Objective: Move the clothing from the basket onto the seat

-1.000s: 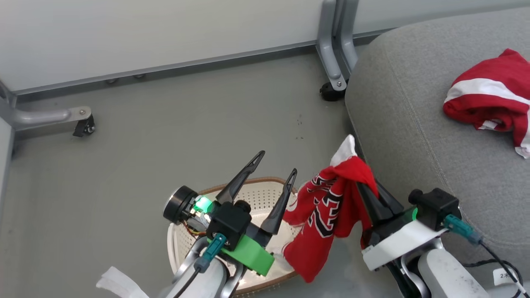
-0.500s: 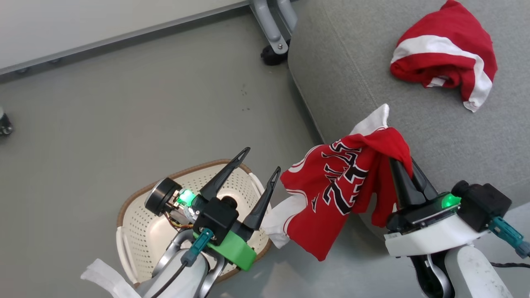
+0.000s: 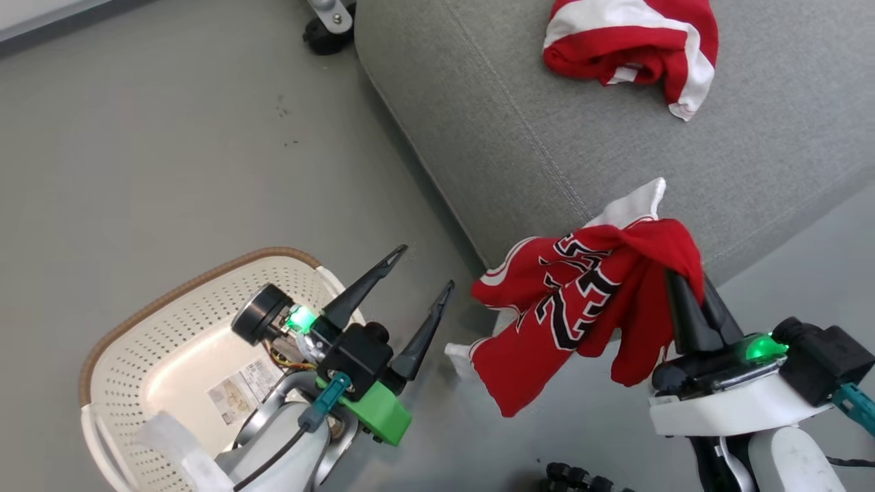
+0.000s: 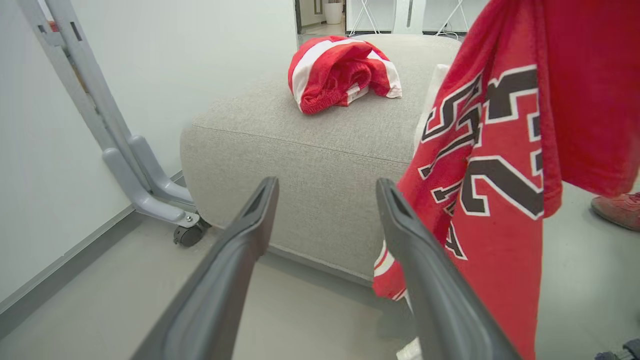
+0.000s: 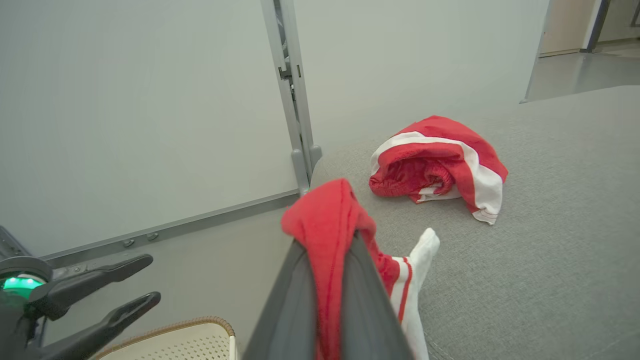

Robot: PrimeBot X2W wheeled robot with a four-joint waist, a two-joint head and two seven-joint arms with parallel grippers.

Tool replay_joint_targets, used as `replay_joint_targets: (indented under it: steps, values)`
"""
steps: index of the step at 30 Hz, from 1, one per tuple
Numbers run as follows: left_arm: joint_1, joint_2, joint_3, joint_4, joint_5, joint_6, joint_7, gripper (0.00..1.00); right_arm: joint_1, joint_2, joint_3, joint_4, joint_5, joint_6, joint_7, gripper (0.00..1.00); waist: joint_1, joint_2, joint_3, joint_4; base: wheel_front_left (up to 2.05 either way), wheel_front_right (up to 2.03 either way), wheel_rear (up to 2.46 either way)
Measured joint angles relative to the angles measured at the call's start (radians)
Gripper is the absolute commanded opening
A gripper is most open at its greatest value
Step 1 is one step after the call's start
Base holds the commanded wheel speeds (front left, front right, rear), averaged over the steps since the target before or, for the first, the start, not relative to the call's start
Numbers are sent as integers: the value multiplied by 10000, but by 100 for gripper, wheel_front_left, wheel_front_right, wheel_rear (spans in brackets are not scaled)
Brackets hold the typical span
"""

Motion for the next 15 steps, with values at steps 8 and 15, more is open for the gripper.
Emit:
replay_joint_targets:
  steps: [8,15]
  values:
    - [-722,-12,-767,240,-69,-169,77,100,-1409,-211,-1034,-1120,-637,0,-2,0,0,0,723,-465,0,0,0]
    - [-1400,303,-1005,117,-109,-180,313,100,-5136,-1294,-2652,-1156,-186,0,-2,0,1,0,1391,-518,0,0,0]
